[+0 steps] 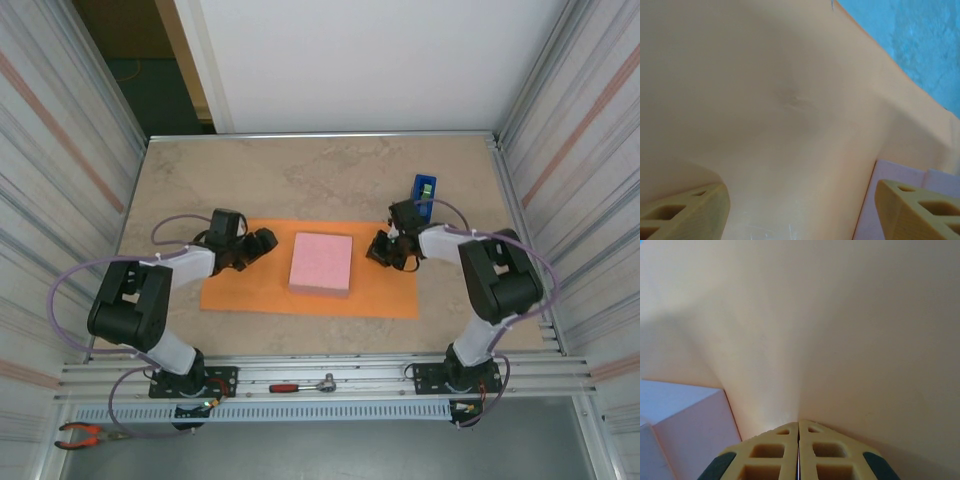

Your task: Wrap the gift box in paper

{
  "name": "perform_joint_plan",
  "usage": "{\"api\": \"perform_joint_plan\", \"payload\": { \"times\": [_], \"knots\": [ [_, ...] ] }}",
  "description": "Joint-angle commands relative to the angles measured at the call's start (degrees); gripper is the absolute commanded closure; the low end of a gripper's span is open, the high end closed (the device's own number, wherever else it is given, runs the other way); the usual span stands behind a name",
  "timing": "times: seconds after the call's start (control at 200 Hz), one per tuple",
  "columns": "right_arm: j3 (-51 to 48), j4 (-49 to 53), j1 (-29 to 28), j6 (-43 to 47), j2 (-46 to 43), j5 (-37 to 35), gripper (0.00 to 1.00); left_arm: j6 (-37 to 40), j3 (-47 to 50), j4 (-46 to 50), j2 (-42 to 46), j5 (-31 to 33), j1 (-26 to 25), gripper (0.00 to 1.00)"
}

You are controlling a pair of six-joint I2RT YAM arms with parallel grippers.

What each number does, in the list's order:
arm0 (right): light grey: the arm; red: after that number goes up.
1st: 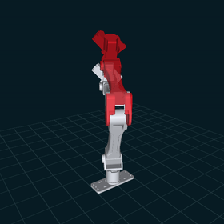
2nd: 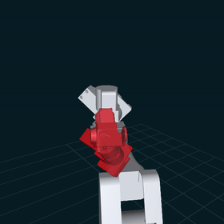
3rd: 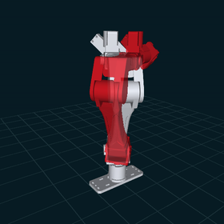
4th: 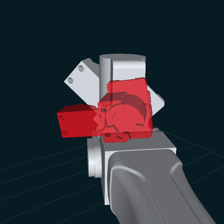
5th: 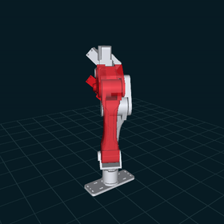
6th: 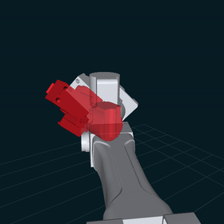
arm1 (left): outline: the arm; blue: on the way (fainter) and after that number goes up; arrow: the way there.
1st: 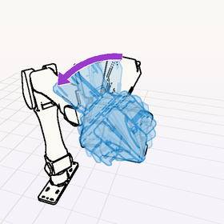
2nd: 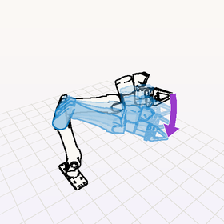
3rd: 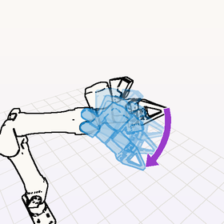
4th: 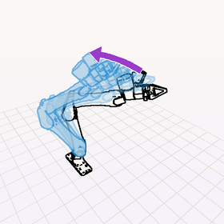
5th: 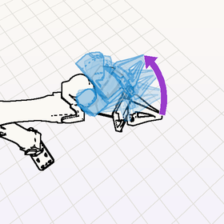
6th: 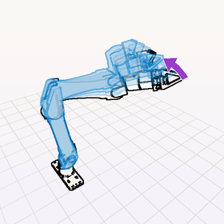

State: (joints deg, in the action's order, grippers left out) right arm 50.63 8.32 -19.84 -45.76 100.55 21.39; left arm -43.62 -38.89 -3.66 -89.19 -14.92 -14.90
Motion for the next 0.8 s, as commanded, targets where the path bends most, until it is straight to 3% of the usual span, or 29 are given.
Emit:
{"api": "perform_joint_plan", "payload": {
  "times": [0.0, 0.16, 0.356, 0.436, 0.646, 0.797],
  "knots": [
    [5.02, 0.59, 0.27, 2.56, 6.56, 2.22, 0.93, -0.14, 1.72, 2.92, 0.11, 2.66, 2.52, 0.23],
    [11.26, 1.66, 0.22, 2.71, 10.02, 3.83, 0.94, 2.01, -0.07, 3.62, 0.41, 1.06, 4.87, 0.23],
    [6.27, 0.91, -0.37, 1.94, -0.83, 2.42, 0.89, 8.04, -6.19, 6.75, 3.07, -4.53, 4.08, 0.23],
    [1.34, -0.06, -0.90, 0.42, -7.23, 1.59, 0.75, 10.16, -7.74, 9.46, 6.27, -4.81, 2.10, 0.23],
    [-7.27, -1.75, -7.25, -3.82, -21.91, -2.80, 0.29, 11.64, -5.86, 13.24, 15.36, -3.98, -5.36, 0.22],
    [-5.79, -1.90, -12.20, -4.43, -22.25, -4.52, 0.19, 10.33, -1.84, 12.29, 18.66, -1.52, -9.89, 0.21]
  ]
}}
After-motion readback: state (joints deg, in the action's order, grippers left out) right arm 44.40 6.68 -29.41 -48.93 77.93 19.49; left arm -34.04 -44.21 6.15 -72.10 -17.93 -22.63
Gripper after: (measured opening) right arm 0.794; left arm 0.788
